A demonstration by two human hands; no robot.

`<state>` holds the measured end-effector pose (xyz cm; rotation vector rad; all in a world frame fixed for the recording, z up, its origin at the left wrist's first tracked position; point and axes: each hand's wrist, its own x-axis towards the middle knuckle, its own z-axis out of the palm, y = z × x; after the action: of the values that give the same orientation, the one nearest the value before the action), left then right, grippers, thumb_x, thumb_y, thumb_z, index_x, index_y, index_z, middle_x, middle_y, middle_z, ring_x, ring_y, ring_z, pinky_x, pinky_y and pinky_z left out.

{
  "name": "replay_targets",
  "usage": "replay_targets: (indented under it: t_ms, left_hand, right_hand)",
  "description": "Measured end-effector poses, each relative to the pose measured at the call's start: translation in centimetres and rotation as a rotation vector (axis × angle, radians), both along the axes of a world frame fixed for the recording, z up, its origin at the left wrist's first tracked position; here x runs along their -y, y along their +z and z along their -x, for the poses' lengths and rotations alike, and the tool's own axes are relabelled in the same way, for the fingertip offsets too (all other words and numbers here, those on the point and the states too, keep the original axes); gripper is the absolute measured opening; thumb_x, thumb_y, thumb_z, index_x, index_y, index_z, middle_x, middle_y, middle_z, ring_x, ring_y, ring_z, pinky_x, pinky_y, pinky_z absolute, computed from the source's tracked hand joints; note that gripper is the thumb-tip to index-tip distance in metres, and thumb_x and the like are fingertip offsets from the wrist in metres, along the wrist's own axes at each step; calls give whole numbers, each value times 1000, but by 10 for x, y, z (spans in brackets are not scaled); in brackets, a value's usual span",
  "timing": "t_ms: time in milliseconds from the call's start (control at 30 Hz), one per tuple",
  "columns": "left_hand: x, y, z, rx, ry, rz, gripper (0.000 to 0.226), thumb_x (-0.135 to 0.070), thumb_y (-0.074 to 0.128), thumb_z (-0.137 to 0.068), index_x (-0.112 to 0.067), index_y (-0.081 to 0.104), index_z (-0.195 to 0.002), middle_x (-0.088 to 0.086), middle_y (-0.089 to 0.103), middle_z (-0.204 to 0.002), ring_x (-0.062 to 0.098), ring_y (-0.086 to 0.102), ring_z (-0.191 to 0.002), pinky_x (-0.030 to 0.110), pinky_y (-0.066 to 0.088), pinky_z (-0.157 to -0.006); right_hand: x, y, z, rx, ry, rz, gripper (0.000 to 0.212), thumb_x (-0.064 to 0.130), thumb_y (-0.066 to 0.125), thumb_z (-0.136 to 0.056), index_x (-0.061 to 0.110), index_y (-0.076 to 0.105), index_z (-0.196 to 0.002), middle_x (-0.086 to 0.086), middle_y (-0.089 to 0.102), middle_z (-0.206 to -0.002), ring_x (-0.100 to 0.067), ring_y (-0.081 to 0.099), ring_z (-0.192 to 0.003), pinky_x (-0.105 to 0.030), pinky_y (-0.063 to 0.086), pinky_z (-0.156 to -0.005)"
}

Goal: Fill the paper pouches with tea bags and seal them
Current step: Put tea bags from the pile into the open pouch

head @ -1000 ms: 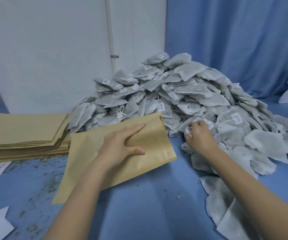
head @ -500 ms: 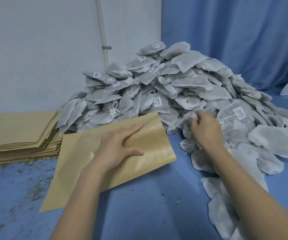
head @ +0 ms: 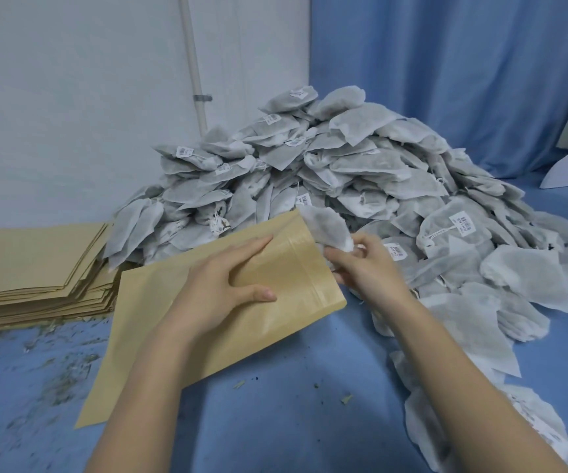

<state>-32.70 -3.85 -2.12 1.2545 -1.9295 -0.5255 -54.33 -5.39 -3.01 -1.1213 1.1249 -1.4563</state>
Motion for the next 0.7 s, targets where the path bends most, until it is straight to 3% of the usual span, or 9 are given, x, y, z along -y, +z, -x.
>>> replay_targets:
  t_ms: [67,133,267,333,400,467,567,633,700]
  left_hand:
    - [1,0,0,3,-9,14,75,-30,83,-62,-47,51,-129,-34,49,-129,-13,39,-123,14,27,-105]
    - [2,0,-1,-5,-19,23,74,-30,83,-63,-48,52,-128,-37,50,-126,-16,39,-121,9,27,-102]
    - [4,0,-2,-23,-37,19,73,-29,83,-63,-50,53,-126,-45,51,-117,-23,40,-113,-3,27,-90]
    - [4,0,-1,-19,-55,19,73,-29,83,-62,-49,53,-126,-47,50,-115,-25,40,-112,-5,27,-88]
    - [4,0,1,-20,-62,18,73,-31,83,-61,-51,53,-124,-49,48,-115,-26,39,-111,-6,26,-87]
    - [2,1,3,-16,-74,21,74,-39,82,-55,-55,51,-121,-52,46,-112,-29,37,-110,-7,25,-86]
    - [1,2,7,32,-114,27,76,-40,82,-51,-60,50,-117,-45,48,-120,-28,32,-117,-4,22,-94]
    - [2,0,10,64,-133,14,79,-30,86,-55,-58,51,-120,-34,47,-132,-18,30,-128,8,21,-106]
    - [3,-2,12,75,-127,11,79,-27,86,-57,-57,51,-121,-30,46,-136,-12,30,-132,13,21,-109]
  right_hand:
    - [-1,0,-5,-256,-49,22,28,15,73,-75,20,49,-91,10,61,-56,-2,53,-41,-14,42,-42]
    - [-1,2,-6,-438,-74,41,26,17,71,-71,28,50,-82,12,56,-48,1,47,-38,-12,37,-41]
    - [0,6,-4,-516,-33,-28,20,16,63,-69,20,61,-88,11,51,-43,1,43,-33,-13,32,-40]
    - [0,7,-2,-566,-44,-62,28,20,66,-71,16,59,-98,9,53,-51,1,44,-31,-12,32,-36]
    - [-1,9,-2,-481,-60,-94,37,23,70,-74,18,50,-104,3,56,-60,1,47,-31,-11,32,-33]
    - [-2,10,-3,-493,-60,-79,36,27,70,-75,20,50,-104,3,59,-66,-1,53,-41,-14,38,-40]
    - [-6,12,-2,-770,173,-1,9,17,58,-84,15,63,-91,4,60,-81,-8,54,-70,-15,41,-59]
    - [-9,12,0,-890,405,18,11,3,50,-86,2,61,-85,-2,54,-80,-11,47,-75,-13,37,-60]
    - [-9,12,2,-949,404,54,14,4,50,-87,9,64,-88,1,60,-83,-11,52,-75,-15,40,-64]
